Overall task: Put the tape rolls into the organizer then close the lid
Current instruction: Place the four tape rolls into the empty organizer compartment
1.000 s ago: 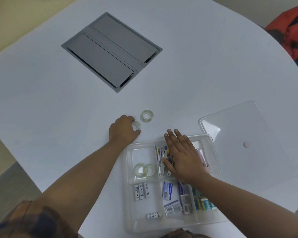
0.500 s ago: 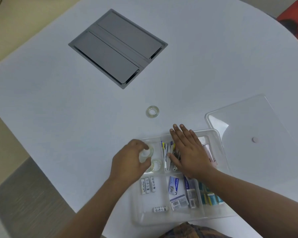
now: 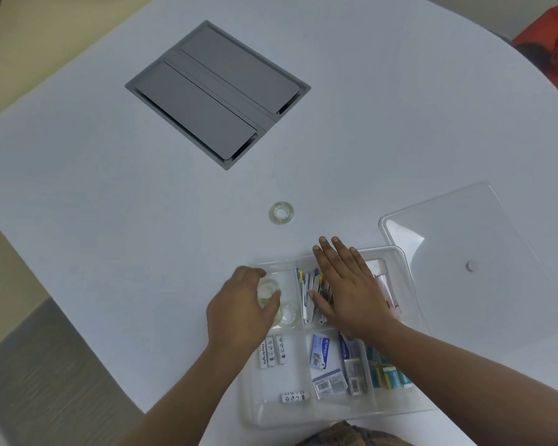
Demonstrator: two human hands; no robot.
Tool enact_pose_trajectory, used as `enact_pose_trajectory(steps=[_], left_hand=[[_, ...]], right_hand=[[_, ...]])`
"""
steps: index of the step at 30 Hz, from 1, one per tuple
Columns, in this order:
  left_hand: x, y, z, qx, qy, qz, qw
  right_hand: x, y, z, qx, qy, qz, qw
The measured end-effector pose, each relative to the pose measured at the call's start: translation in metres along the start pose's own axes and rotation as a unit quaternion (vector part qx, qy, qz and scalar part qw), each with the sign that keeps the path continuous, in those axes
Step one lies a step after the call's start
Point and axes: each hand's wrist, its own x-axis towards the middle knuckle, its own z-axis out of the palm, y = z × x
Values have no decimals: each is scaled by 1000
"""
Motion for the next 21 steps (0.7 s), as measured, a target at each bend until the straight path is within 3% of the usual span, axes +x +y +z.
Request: enact_pose_trajectory(steps=[6, 21], left_hand=[[51, 0, -7, -12, 36, 6, 999], [157, 17, 37, 68, -90, 68, 991]], right_hand=[[0, 1, 0, 2, 0, -2, 1000], [0, 0, -2, 8, -3, 0, 1000]])
